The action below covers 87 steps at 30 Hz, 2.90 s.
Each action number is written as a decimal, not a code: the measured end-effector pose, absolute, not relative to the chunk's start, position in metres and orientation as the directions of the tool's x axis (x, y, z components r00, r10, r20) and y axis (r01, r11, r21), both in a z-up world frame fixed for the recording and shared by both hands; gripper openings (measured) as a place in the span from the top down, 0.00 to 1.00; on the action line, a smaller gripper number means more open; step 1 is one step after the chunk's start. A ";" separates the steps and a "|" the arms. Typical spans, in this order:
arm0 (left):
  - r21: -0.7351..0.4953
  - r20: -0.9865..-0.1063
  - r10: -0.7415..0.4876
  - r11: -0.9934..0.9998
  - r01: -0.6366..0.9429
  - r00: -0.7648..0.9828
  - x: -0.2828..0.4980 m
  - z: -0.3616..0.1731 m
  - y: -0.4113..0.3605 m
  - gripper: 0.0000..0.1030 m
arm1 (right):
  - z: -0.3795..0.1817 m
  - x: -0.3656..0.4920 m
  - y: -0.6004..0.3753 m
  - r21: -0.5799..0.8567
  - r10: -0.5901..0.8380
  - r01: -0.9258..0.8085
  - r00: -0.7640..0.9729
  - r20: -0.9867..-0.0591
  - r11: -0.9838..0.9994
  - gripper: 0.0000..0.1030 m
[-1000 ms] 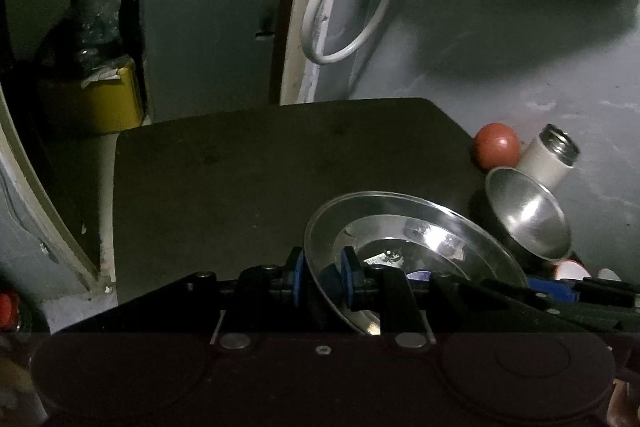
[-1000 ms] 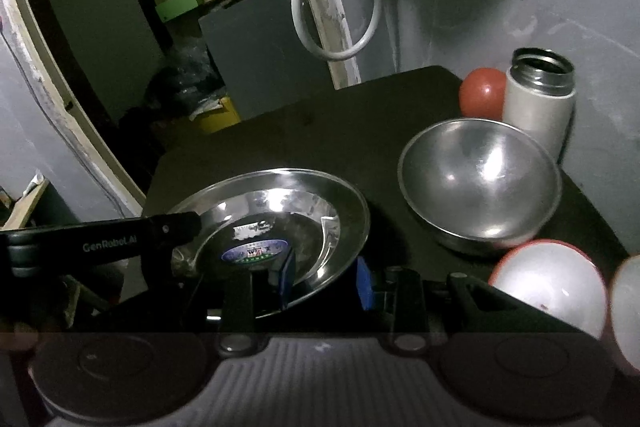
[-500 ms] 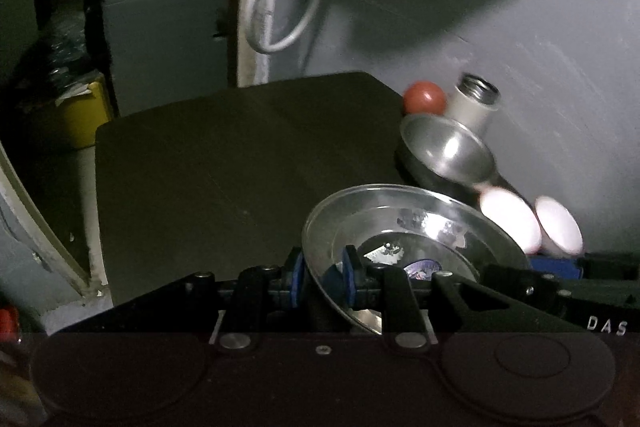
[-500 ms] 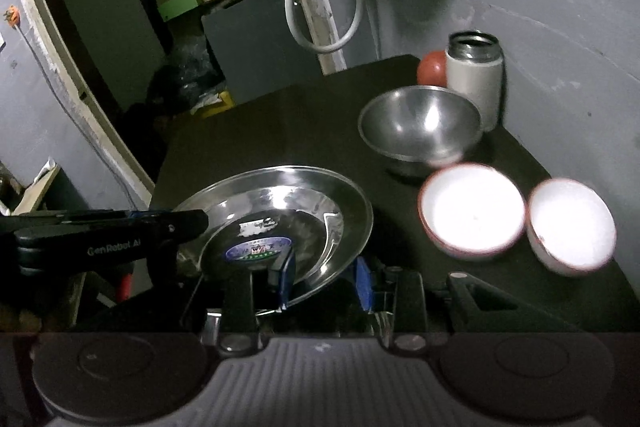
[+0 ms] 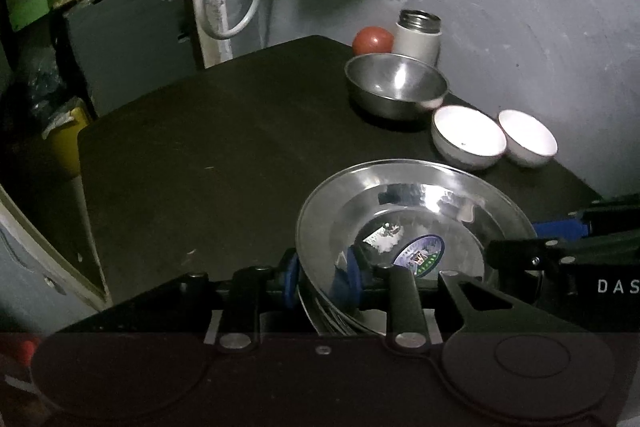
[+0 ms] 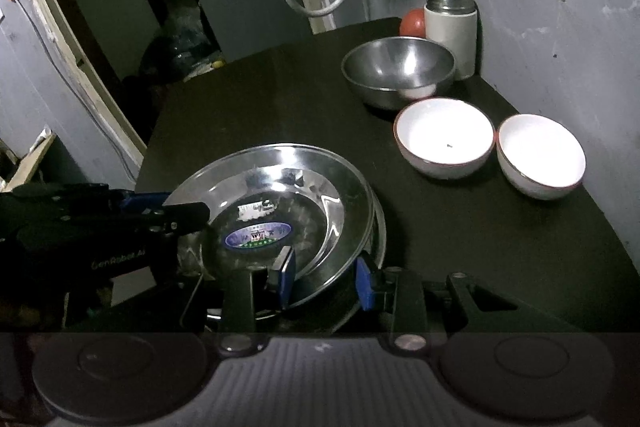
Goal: Organize plates and bowls
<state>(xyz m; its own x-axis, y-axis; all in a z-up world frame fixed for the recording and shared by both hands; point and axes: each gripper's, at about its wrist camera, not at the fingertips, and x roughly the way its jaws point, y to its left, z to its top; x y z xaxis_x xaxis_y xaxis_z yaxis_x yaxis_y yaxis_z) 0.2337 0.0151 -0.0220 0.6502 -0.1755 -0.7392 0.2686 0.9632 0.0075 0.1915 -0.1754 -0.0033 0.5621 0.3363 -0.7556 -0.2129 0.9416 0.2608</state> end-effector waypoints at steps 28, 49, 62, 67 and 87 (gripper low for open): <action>0.064 -0.805 -0.102 0.964 0.257 0.584 0.232 -0.041 0.009 0.64 | -0.007 0.193 -0.145 0.089 0.253 -0.315 0.533 -0.808 0.945 0.63; 0.075 -0.807 -0.101 0.960 0.271 0.582 0.236 -0.042 0.004 0.62 | -0.003 0.191 -0.136 0.003 0.191 -0.328 0.543 -0.818 0.945 0.59; 0.083 -0.814 -0.109 0.950 0.300 0.570 0.235 -0.044 -0.001 0.61 | -0.002 0.189 -0.132 -0.068 0.137 -0.339 0.547 -0.826 0.938 0.51; 0.080 -0.816 -0.109 0.951 0.298 0.568 0.237 -0.044 -0.001 0.62 | -0.004 0.190 -0.134 -0.072 0.133 -0.336 0.550 -0.825 0.939 0.47; -0.038 -0.717 -0.143 0.985 0.166 0.682 0.331 -0.012 0.015 0.01 | 0.018 0.240 -0.198 0.040 0.144 -0.161 0.713 -0.686 0.986 0.03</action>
